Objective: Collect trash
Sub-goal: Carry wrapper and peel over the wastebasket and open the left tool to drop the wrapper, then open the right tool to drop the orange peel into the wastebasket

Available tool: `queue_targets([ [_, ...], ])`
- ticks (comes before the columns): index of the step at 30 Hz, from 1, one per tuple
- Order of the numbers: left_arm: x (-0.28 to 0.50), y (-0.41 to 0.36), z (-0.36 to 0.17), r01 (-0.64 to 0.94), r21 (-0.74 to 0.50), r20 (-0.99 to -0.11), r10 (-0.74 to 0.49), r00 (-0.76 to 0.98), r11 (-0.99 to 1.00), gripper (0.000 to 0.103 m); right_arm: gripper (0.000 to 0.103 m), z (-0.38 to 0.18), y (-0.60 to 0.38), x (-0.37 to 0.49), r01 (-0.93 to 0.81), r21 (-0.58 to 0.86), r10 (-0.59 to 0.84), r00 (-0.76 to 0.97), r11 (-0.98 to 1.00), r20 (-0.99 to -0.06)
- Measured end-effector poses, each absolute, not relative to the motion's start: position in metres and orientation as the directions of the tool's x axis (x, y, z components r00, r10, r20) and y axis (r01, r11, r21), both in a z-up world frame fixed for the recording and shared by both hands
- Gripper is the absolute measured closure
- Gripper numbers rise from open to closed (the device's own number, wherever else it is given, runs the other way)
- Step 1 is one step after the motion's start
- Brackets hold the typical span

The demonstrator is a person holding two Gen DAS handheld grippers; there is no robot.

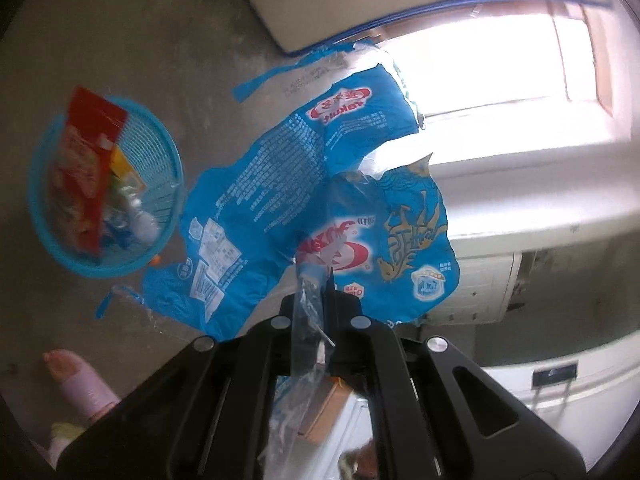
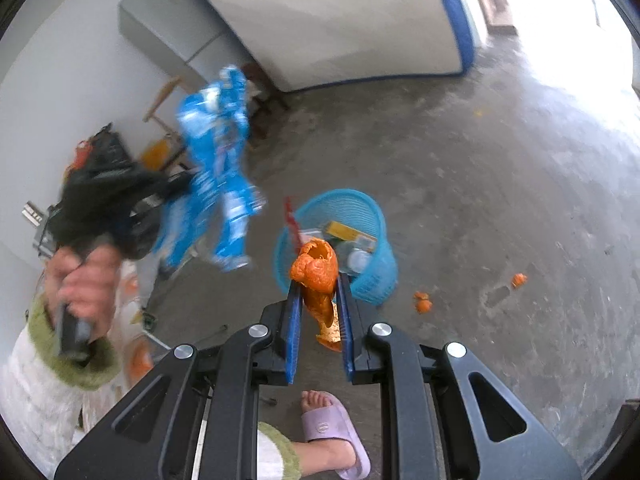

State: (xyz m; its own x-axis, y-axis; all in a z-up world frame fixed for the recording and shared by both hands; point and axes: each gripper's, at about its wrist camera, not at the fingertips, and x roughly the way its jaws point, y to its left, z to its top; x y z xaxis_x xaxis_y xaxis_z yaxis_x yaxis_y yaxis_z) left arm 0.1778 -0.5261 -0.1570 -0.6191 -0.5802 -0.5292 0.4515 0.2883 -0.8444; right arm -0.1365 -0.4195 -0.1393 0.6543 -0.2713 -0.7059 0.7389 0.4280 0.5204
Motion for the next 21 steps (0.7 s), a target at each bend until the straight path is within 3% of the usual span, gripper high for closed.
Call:
queue_targets([
  [8,0.198,-0.599,-0.285,0.480,-0.701,-0.709,-0.446,-0.546,0.527,0.102,0.086,-0.170,-0.451,-0.136,0.759,0.519,-0.258,0.633,0.394,-0.730],
  [14,0.214,-0.604,-0.311,0.535,-0.628,-0.775,-0.395,-0.493,0.566,0.101,0.086,-0.181,-0.496,-0.086,0.658,0.628,-0.187,0.738,0.416,-0.649],
  [19,0.225,-0.595,-0.313,0.523,-0.607,-0.789,-0.380,-0.483,0.598,0.088,0.086,-0.230,-0.562,-0.012,0.592,0.726,-0.025,0.781,0.349,-0.624],
  [21,0.225,-0.590,-0.303,0.542,-0.576,-0.813,-0.357,-0.461,0.612,0.077,0.086,-0.262,-0.584,0.017,0.579,0.759,0.084,0.776,0.297,-0.625],
])
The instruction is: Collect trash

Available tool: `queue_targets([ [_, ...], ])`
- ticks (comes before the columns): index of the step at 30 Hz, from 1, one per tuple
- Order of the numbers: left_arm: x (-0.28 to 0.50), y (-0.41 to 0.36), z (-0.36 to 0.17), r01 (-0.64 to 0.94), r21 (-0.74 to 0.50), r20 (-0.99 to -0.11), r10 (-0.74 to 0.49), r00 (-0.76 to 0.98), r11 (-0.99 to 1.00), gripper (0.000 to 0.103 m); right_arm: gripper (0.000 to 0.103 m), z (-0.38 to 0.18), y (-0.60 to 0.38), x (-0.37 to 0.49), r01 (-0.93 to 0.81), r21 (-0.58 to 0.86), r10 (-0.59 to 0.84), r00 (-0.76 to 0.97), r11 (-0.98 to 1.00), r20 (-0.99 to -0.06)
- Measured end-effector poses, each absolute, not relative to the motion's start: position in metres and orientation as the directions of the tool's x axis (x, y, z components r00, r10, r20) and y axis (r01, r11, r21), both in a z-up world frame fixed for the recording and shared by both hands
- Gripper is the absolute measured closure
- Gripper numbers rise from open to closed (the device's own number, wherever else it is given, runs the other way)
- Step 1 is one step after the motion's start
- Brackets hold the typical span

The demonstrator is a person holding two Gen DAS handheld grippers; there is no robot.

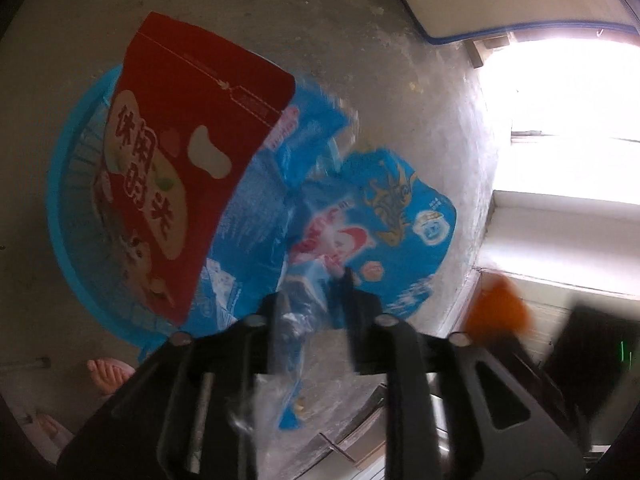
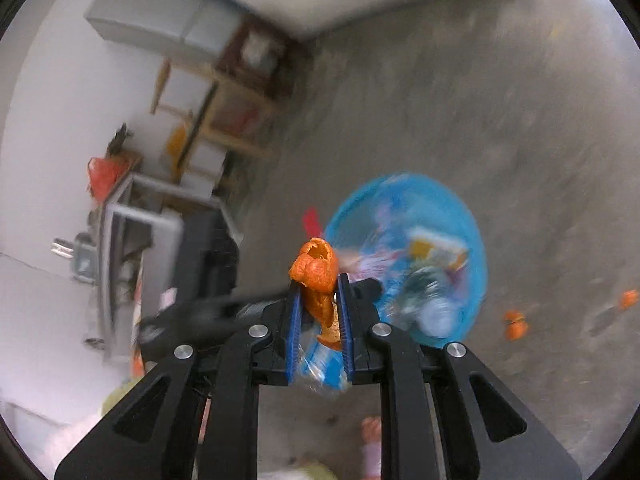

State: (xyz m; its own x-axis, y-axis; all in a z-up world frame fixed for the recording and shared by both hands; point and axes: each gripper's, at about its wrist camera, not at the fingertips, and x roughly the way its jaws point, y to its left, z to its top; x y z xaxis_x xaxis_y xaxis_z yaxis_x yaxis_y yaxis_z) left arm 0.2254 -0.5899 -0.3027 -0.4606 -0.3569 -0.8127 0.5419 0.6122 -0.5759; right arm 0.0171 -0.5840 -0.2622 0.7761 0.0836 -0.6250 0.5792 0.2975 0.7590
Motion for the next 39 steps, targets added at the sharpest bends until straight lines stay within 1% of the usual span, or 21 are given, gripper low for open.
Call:
queue_targets([
  [1,0.227,-0.588,-0.298,0.543,-0.569,-0.818,-0.354,-0.454,0.618,0.069,0.086,-0.277,-0.593,0.028,0.608,0.744,0.106,0.750,0.277,-0.653],
  [2,0.230,-0.587,-0.296,0.545,-0.548,-0.831,-0.339,-0.441,0.634,0.055,0.086,-0.286,-0.597,0.035,0.614,0.740,0.131,0.739,0.274,-0.661],
  [3,0.232,-0.587,-0.295,0.547,-0.532,-0.841,-0.328,-0.430,0.646,0.049,0.086,-0.297,-0.603,0.042,0.623,0.739,0.154,0.729,0.255,-0.667],
  [4,0.236,-0.585,-0.294,0.545,-0.515,-0.851,-0.316,-0.419,0.662,0.049,0.086,-0.305,-0.607,0.045,0.632,0.739,0.166,0.723,0.232,-0.671],
  [5,0.242,-0.581,-0.292,0.526,-0.518,-0.848,-0.323,-0.421,0.675,0.045,0.086,-0.312,-0.611,0.049,0.634,0.743,0.184,0.721,0.216,-0.669],
  [6,0.247,-0.580,-0.288,0.508,-0.533,-0.838,-0.339,-0.428,0.677,0.040,0.086,-0.318,-0.614,0.052,0.653,0.725,0.187,0.701,0.219,-0.689],
  [10,0.254,-0.569,-0.260,0.533,-0.542,-0.837,-0.358,-0.414,0.650,0.037,0.086,-0.336,-0.616,0.062,0.706,0.668,0.211,0.634,0.234,-0.744],
  [11,0.256,-0.565,-0.246,0.550,-0.545,-0.836,-0.366,-0.408,0.632,0.036,0.083,-0.338,-0.618,0.064,0.716,0.657,0.211,0.622,0.238,-0.754],
  [13,0.259,-0.557,-0.225,0.565,-0.553,-0.832,-0.382,-0.401,0.612,0.034,0.082,-0.342,-0.618,0.067,0.746,0.613,0.203,0.578,0.260,-0.790],
  [15,0.259,-0.548,-0.198,0.579,-0.577,-0.817,-0.409,-0.407,0.576,0.031,0.074,-0.339,-0.619,0.067,0.748,0.596,0.193,0.564,0.291,-0.803],
  [16,0.259,-0.542,-0.181,0.592,-0.587,-0.809,-0.426,-0.405,0.553,0.030,0.064,-0.333,-0.619,0.066,0.745,0.592,0.174,0.568,0.307,-0.805],
  [17,0.258,-0.534,-0.164,0.606,-0.594,-0.802,-0.445,-0.399,0.529,0.028,0.056,-0.324,-0.618,0.064,0.737,0.593,0.149,0.579,0.325,-0.802],
  [21,0.250,-0.503,-0.107,0.657,-0.602,-0.778,-0.520,-0.353,0.454,0.025,0.054,-0.298,-0.617,0.058,0.720,0.597,0.090,0.609,0.353,-0.788],
  [23,0.244,-0.469,-0.068,0.700,-0.574,-0.766,-0.580,-0.277,0.425,0.024,0.054,-0.284,-0.616,0.051,0.719,0.599,0.064,0.620,0.352,-0.782],
  [28,0.212,-0.382,0.009,0.801,-0.459,-0.719,-0.690,-0.081,0.385,0.019,0.054,-0.225,-0.584,0.019,0.678,0.597,-0.024,0.669,0.428,-0.742],
  [30,0.198,-0.344,0.033,0.820,-0.414,-0.686,-0.728,0.004,0.394,0.013,0.054,-0.193,-0.558,0.003,0.659,0.574,-0.068,0.683,0.487,-0.727],
  [32,0.180,-0.306,0.050,0.830,-0.361,-0.655,-0.749,0.099,0.425,0.012,0.047,-0.154,-0.519,-0.015,0.648,0.517,-0.138,0.688,0.560,-0.713],
  [33,0.168,-0.283,0.058,0.832,-0.330,-0.636,-0.757,0.153,0.446,0.010,0.045,-0.139,-0.503,-0.023,0.642,0.493,-0.164,0.691,0.586,-0.704],
  [34,0.158,-0.264,0.063,0.831,-0.301,-0.622,-0.757,0.200,0.468,0.009,0.041,-0.124,-0.486,-0.030,0.636,0.471,-0.189,0.695,0.611,-0.693],
  [35,0.148,-0.248,0.067,0.828,-0.277,-0.612,-0.754,0.240,0.488,0.009,0.034,-0.110,-0.467,-0.037,0.629,0.448,-0.211,0.699,0.636,-0.683],
  [39,0.106,-0.185,0.072,0.774,-0.199,-0.581,-0.708,0.401,0.601,0.009,0.020,-0.054,-0.374,-0.062,0.593,0.314,-0.305,0.714,0.741,-0.629],
])
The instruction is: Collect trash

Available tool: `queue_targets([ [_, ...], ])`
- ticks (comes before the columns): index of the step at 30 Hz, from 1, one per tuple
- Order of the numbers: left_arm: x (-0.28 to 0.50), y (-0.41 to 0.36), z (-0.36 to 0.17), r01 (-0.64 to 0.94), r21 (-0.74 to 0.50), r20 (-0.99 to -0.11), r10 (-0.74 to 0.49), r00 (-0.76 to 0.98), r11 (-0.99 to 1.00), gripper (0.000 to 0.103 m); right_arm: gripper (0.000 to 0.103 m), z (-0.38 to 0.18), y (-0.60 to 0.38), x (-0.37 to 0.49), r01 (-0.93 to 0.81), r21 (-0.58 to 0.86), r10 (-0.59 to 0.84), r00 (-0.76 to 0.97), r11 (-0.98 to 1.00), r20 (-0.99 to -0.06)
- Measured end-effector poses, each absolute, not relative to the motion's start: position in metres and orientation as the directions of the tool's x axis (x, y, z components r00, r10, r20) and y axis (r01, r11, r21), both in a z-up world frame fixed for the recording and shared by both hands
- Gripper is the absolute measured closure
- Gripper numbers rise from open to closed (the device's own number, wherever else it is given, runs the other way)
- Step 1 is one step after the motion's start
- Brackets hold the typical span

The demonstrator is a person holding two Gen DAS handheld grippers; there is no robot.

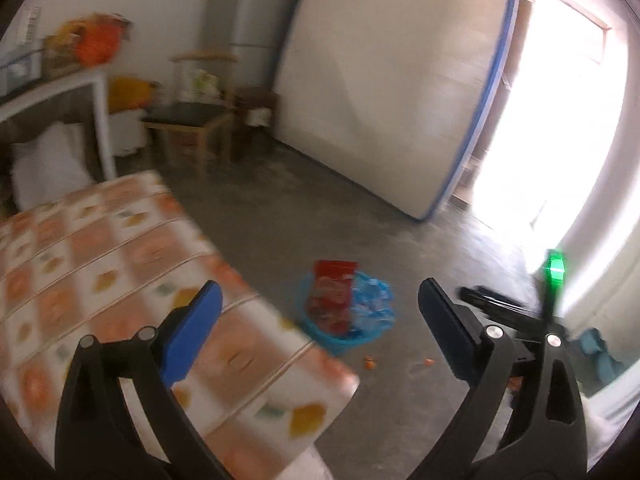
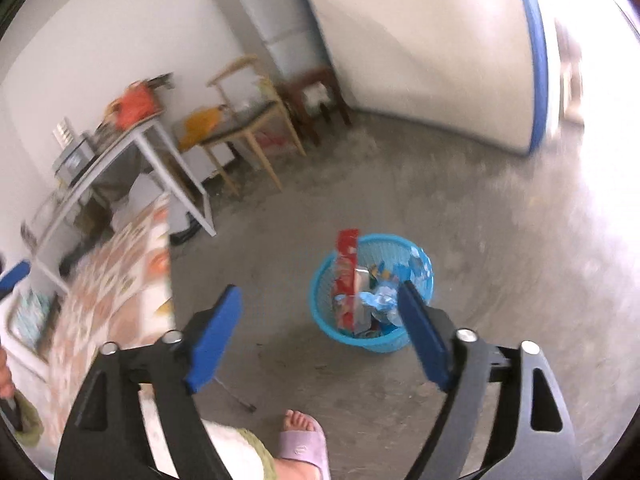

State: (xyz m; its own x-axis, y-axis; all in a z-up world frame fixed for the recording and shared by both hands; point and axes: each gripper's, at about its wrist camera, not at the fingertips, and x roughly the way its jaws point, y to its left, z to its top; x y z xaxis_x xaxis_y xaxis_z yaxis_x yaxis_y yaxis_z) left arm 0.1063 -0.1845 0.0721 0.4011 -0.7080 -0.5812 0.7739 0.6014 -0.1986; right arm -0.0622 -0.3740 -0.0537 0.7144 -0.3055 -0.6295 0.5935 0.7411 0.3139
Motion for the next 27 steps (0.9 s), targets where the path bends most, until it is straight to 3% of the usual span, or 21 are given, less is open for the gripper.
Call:
queue_targets([
  [4,0.076,-0.143,0.070,0.709,-0.193,-0.579,-0.662,0.476,0.678,0.008,0.006,-0.016,-0.292,-0.073,0.576,0.174,-0.390,0.716,0.799,-0.578],
  [14,0.013,-0.088,0.049,0.494,-0.006,-0.642,-0.382,0.665,0.869,0.008,0.006,0.016,-0.178,-0.074,0.601,0.021,-0.475,0.652,0.799,-0.591],
  [20,0.004,-0.087,0.044,0.491,0.043,-0.647,-0.350,0.677,0.870,0.008,0.006,0.017,-0.161,-0.078,0.666,-0.036,-0.563,0.599,0.745,-0.570],
  [27,0.008,-0.089,0.021,0.474,0.031,-0.724,-0.307,0.618,0.880,0.009,0.006,0.005,-0.160,-0.076,0.706,-0.040,-0.582,0.548,0.707,-0.601],
])
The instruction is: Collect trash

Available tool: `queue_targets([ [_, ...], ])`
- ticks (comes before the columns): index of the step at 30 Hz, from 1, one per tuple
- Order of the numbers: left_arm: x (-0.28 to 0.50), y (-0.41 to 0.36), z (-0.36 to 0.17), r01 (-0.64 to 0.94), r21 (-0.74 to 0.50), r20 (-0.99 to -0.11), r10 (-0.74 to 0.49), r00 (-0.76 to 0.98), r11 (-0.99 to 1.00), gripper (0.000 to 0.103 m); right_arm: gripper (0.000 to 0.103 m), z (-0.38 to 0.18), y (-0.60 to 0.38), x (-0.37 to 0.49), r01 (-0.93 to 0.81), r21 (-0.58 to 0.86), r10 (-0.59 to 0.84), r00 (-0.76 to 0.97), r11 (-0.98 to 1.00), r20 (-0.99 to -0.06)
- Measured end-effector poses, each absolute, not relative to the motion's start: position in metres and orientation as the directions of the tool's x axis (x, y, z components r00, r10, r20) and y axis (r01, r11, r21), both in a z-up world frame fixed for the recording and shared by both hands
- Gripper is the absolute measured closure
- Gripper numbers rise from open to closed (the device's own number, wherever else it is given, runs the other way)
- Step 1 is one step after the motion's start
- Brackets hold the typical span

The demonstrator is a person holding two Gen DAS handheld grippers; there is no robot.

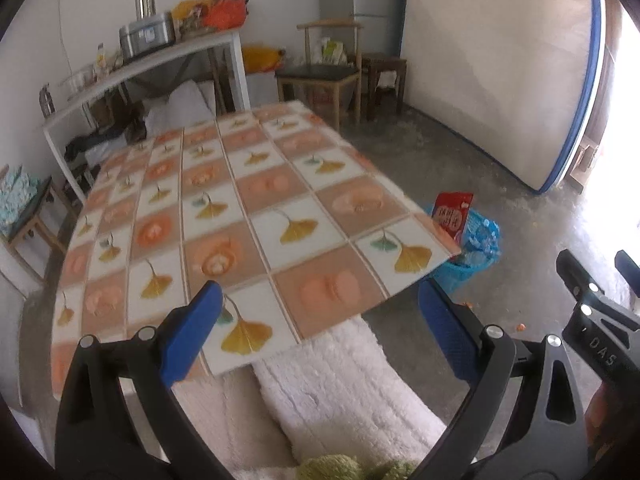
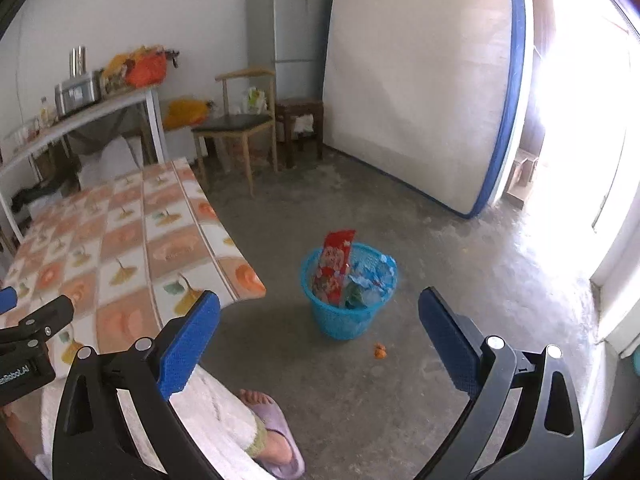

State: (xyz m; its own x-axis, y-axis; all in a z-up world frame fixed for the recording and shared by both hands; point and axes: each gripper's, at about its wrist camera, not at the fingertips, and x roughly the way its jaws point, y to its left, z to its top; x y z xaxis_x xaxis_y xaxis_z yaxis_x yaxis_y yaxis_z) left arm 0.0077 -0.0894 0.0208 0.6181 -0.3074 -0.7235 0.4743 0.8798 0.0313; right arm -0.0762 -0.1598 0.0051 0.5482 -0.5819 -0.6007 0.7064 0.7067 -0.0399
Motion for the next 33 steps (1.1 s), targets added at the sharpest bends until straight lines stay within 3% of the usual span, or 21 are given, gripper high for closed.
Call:
queue_targets([
  [33,0.026,-0.102,0.004,0.410,0.067,-0.745,-0.227,0.628,0.910,0.009,0.006,-0.014,-0.166,-0.052,0.741,-0.073,-0.586,0.463,0.668,-0.665],
])
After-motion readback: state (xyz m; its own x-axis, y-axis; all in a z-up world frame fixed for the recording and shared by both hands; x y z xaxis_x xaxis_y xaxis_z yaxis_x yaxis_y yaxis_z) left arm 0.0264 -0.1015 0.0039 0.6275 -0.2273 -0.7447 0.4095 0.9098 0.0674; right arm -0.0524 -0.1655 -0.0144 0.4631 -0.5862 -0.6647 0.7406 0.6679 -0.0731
